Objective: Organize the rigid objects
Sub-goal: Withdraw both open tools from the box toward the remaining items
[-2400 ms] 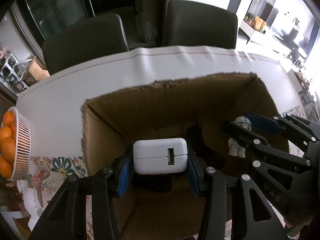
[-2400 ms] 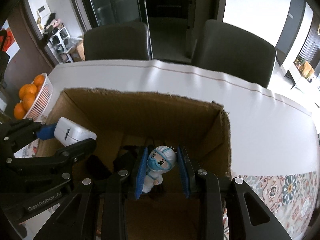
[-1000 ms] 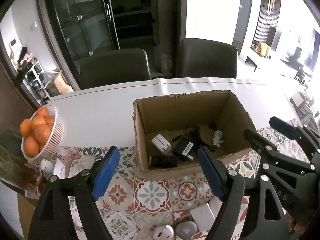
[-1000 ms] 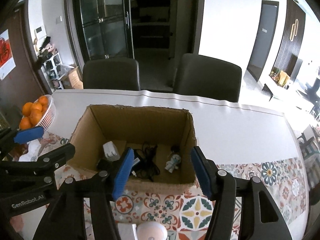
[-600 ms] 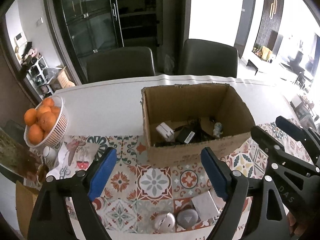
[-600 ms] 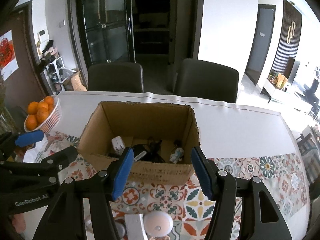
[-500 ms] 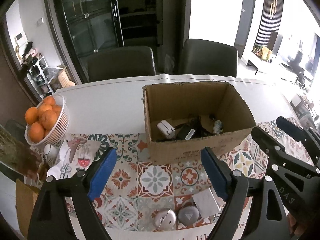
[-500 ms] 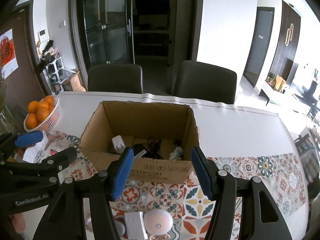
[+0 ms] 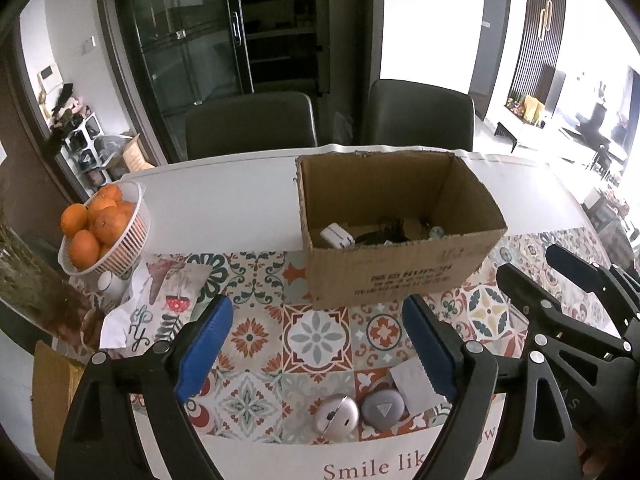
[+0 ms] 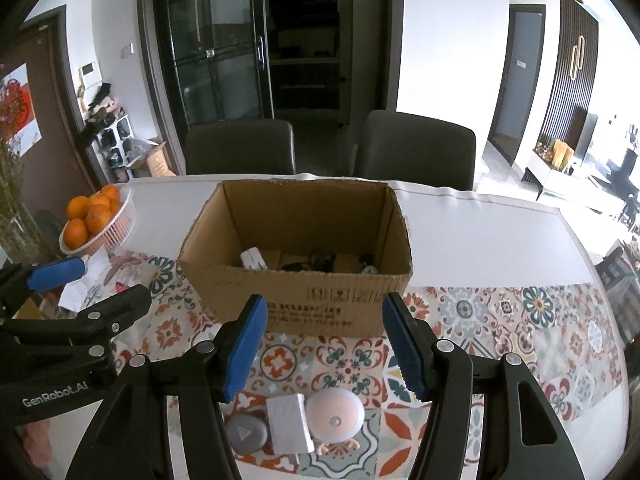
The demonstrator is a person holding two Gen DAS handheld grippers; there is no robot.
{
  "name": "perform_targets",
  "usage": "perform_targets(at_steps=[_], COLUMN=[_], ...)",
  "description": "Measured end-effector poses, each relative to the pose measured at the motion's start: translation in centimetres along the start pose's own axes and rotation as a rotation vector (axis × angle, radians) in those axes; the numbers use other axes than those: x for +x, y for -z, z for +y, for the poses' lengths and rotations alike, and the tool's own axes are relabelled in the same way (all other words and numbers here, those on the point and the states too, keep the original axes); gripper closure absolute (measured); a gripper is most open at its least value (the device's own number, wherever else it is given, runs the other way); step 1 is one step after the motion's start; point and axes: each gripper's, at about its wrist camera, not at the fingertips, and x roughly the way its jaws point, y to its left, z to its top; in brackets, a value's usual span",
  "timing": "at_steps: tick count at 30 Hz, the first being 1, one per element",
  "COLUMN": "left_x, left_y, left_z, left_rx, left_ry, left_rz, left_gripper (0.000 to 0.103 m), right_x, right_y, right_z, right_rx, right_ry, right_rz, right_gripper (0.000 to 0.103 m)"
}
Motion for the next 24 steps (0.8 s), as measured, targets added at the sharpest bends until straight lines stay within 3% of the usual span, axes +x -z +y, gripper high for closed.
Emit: perform_targets(at_steps=[24], left_x=[0.5], left_y=[6.1], left_z=[1.4], left_rx=[0.024], left_ry=[0.009], left_rz=[0.050], left_gripper=[0.016], right_x=[-0.3], right_y=[5.8], right_z=[2.7], right_rx=[-0.019], right_ry=[-0.060], right_rz=[0.058], right_gripper=[0.042])
